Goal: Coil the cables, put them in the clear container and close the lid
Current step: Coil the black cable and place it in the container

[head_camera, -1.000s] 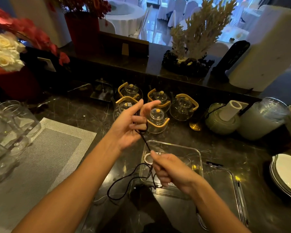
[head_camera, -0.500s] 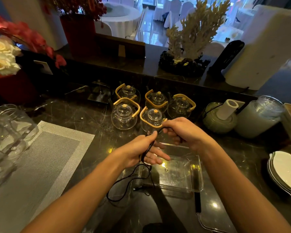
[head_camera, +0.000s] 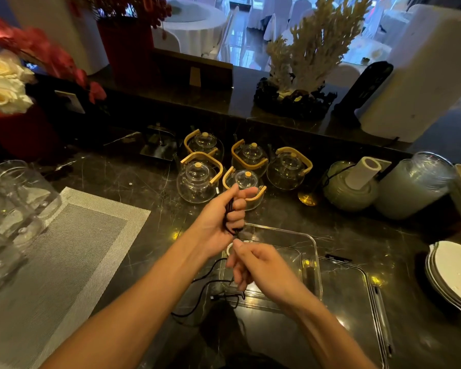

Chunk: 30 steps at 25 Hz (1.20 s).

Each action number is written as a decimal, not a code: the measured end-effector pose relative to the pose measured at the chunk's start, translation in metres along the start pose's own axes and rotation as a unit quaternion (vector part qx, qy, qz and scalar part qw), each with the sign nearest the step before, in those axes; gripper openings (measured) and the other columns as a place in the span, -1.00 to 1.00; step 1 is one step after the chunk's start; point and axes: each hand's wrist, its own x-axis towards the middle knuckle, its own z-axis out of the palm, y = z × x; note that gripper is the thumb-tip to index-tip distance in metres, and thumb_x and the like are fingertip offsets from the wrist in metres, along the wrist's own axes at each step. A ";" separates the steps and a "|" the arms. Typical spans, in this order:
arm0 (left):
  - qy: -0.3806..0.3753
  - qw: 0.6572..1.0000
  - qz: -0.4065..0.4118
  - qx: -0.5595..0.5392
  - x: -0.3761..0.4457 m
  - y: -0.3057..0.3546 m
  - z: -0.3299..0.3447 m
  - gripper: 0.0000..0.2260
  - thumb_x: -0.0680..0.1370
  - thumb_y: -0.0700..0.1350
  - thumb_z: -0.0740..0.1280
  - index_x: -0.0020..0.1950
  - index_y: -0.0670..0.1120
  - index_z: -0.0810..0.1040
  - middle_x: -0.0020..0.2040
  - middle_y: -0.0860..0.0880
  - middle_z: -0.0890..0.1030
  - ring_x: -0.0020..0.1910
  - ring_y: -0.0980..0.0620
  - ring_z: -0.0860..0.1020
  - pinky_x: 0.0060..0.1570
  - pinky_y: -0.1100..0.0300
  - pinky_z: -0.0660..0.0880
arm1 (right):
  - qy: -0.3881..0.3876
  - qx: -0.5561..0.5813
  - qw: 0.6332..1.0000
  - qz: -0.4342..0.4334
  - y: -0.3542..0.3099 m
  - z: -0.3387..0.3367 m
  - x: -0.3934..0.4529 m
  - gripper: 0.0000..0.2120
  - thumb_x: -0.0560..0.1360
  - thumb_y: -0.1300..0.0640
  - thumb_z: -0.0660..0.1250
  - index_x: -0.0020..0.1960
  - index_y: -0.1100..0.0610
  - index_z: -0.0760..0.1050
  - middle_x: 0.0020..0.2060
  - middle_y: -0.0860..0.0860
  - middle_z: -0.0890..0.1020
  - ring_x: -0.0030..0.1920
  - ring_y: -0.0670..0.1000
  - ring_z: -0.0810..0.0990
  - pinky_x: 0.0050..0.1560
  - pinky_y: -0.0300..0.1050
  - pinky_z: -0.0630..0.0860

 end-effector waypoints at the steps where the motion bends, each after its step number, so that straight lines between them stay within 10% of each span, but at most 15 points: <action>1: -0.030 0.999 -0.014 -0.020 0.000 0.001 -0.001 -0.67 0.70 0.00 0.15 0.08 -0.21 0.59 -0.53 0.09 0.38 -0.69 0.19 0.31 -0.69 0.38 0.13 | -0.011 0.015 1.000 0.003 0.004 -0.001 -0.002 -0.54 0.66 -0.12 0.22 -0.14 0.25 0.60 -0.46 0.06 0.55 -0.44 0.01 0.51 -0.30 -0.14 0.49; 10: -0.196 0.976 -0.093 -0.033 -0.014 0.002 0.002 -0.65 0.67 -0.02 0.21 -0.22 -0.17 0.56 -0.65 0.10 0.34 -0.75 0.18 0.31 -0.66 0.33 -0.01 | -0.138 0.315 0.938 0.043 0.027 -0.037 0.005 -0.67 0.55 -0.03 0.44 0.14 0.20 0.53 -0.33 0.02 0.35 -0.49 -0.14 0.29 -0.56 -0.31 0.31; 16: -0.165 0.983 -0.057 -0.051 -0.014 0.006 0.001 -0.65 0.66 -0.01 0.20 -0.23 -0.16 0.55 -0.66 0.09 0.30 -0.76 0.18 0.28 -0.69 0.34 0.02 | -0.274 0.313 0.909 -0.015 0.028 -0.031 -0.006 -0.65 0.66 -0.02 0.24 -0.11 0.24 0.56 -0.18 0.17 0.66 -0.09 0.14 0.65 0.17 0.19 0.53; 18: -0.172 0.982 -0.046 -0.058 -0.015 0.010 0.001 -0.65 0.66 -0.01 0.20 -0.23 -0.16 0.55 -0.66 0.09 0.31 -0.75 0.18 0.29 -0.71 0.35 0.05 | -0.295 0.354 0.887 -0.008 0.024 -0.032 -0.008 -0.75 0.68 0.12 0.18 -0.06 0.25 0.48 -0.28 0.14 0.64 -0.18 0.13 0.68 0.15 0.21 0.56; 23: -0.213 0.974 -0.065 -0.032 -0.016 0.005 0.003 -0.59 0.66 0.01 0.23 -0.30 -0.18 0.54 -0.66 0.08 0.34 -0.75 0.19 0.31 -0.71 0.35 0.08 | -0.114 0.267 0.953 0.091 0.003 -0.023 0.002 -0.87 0.66 0.18 0.16 -0.01 0.16 0.46 -0.39 -0.02 0.28 -0.50 -0.09 0.22 -0.49 -0.18 0.42; 30: -0.226 0.968 -0.101 -0.035 -0.009 0.000 -0.005 -0.53 0.67 0.02 0.22 -0.36 -0.18 0.55 -0.66 0.05 0.38 -0.76 0.18 0.28 -0.71 0.36 0.07 | -0.008 0.263 0.965 -0.003 0.004 -0.012 0.009 -0.62 0.63 -0.10 0.26 0.19 0.21 0.50 -0.43 -0.05 0.19 -0.49 -0.11 0.09 -0.56 -0.26 0.10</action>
